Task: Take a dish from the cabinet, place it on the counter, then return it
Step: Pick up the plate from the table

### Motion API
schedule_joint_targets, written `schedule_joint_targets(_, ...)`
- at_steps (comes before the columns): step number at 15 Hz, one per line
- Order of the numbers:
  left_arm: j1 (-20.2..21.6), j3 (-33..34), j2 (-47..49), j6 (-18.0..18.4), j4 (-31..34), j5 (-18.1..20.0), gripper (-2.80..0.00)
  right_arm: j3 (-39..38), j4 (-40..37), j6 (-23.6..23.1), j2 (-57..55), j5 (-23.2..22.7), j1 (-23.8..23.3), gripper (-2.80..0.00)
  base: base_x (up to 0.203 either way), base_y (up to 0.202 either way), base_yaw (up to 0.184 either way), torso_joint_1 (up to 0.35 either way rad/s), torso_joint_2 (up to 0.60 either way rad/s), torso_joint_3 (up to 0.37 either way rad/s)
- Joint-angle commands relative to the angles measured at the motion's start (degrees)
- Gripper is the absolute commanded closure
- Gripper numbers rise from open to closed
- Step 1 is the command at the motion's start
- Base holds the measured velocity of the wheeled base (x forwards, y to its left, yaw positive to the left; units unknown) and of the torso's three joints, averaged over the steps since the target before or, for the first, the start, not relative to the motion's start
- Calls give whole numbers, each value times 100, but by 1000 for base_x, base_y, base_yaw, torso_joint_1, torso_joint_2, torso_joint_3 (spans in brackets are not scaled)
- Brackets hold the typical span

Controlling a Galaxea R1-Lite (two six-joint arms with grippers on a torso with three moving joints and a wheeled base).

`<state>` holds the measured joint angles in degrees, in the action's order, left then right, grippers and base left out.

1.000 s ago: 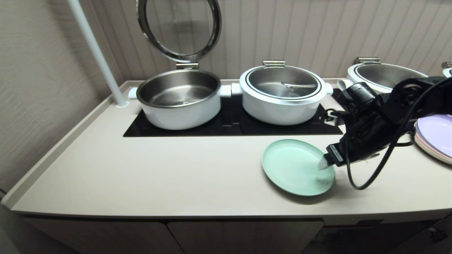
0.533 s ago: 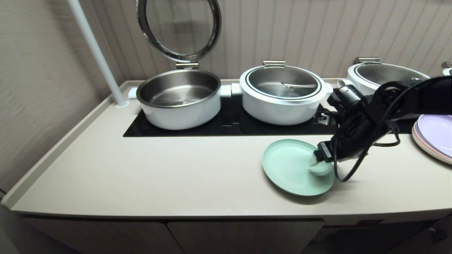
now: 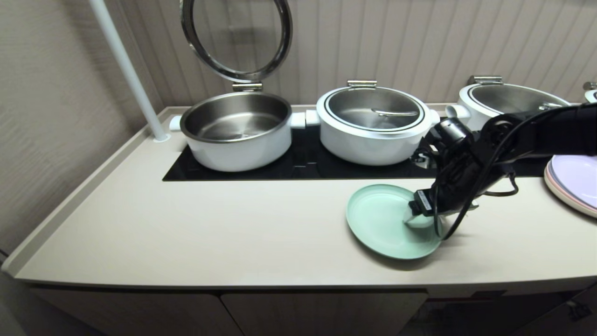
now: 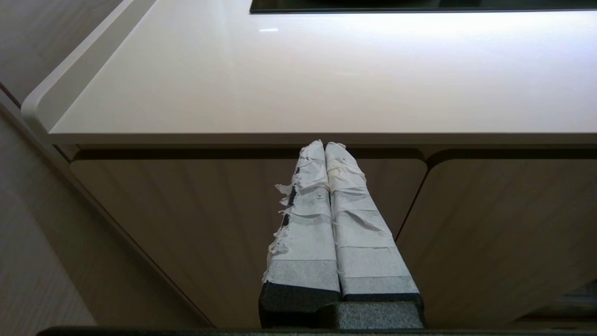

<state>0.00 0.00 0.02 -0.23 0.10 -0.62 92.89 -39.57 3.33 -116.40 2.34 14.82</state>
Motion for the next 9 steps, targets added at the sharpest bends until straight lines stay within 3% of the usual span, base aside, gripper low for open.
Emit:
schedule_joint_targets(1,0,0,-2,-3,-1,1,0,1,-24,1,-23,3,12,-280,0,0,0,0,0,0)
schedule_joint_targets(9,0,0,-2,-3,-1,1,0,150,-33,10,-84,3,11,-280,0,0,0,0,0,0)
